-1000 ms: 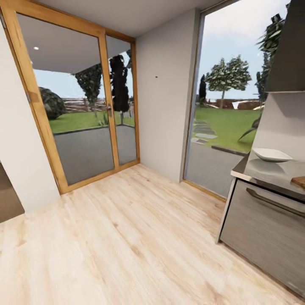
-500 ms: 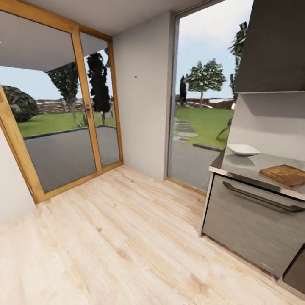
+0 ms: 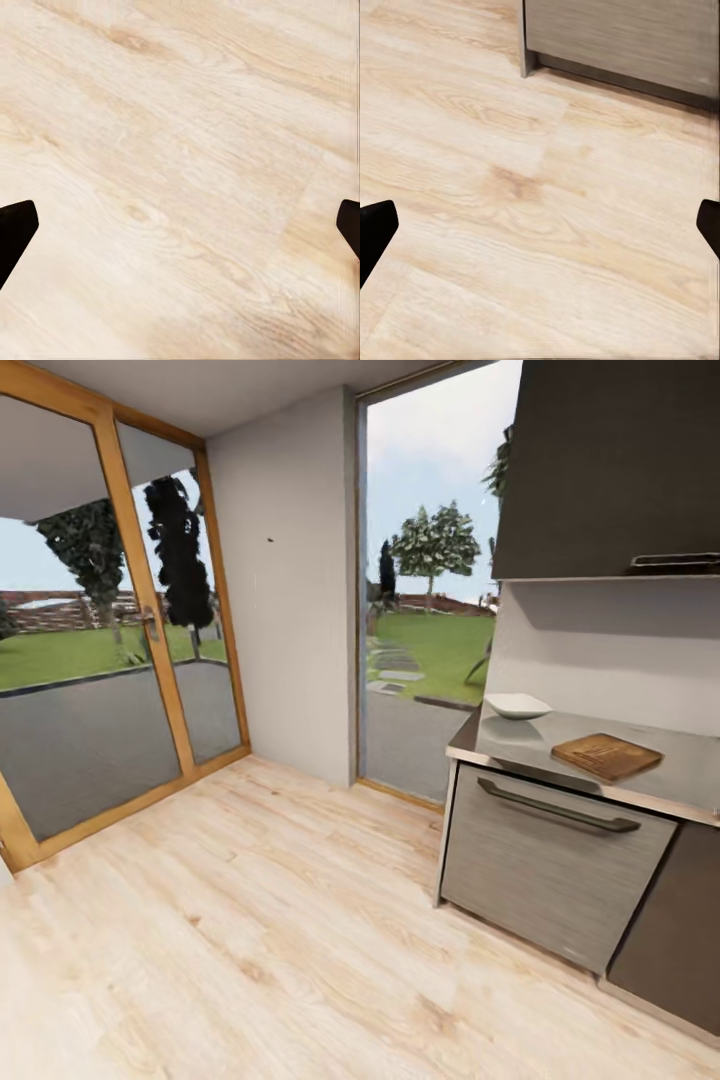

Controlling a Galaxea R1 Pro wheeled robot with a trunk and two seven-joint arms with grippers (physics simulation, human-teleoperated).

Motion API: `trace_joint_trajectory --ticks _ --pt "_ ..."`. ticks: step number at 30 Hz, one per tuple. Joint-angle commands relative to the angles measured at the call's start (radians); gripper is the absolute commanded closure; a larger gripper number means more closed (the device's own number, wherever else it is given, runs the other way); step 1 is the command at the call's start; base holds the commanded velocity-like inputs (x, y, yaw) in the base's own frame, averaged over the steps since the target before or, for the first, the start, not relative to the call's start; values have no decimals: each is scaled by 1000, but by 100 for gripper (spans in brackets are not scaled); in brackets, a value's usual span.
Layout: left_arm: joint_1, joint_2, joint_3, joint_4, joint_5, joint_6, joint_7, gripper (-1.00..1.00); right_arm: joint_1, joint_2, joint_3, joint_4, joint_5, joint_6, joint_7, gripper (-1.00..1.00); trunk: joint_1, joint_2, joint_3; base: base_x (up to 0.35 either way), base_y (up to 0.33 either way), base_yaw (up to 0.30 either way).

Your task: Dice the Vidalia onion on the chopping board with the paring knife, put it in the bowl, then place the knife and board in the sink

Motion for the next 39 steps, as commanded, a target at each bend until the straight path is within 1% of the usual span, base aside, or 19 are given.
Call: trace_joint_trajectory --ticks 1,39 --pt "0 0 0 0 0 -2 0 -100 -1 1 -2 1 0 -3 0 -100 0 -1 -1 0 0 -280" --pt "0 0 0 0 0 -2 0 -100 -1 1 -2 0 0 -4 0 -100 0 -1 -1 0 0 -280"
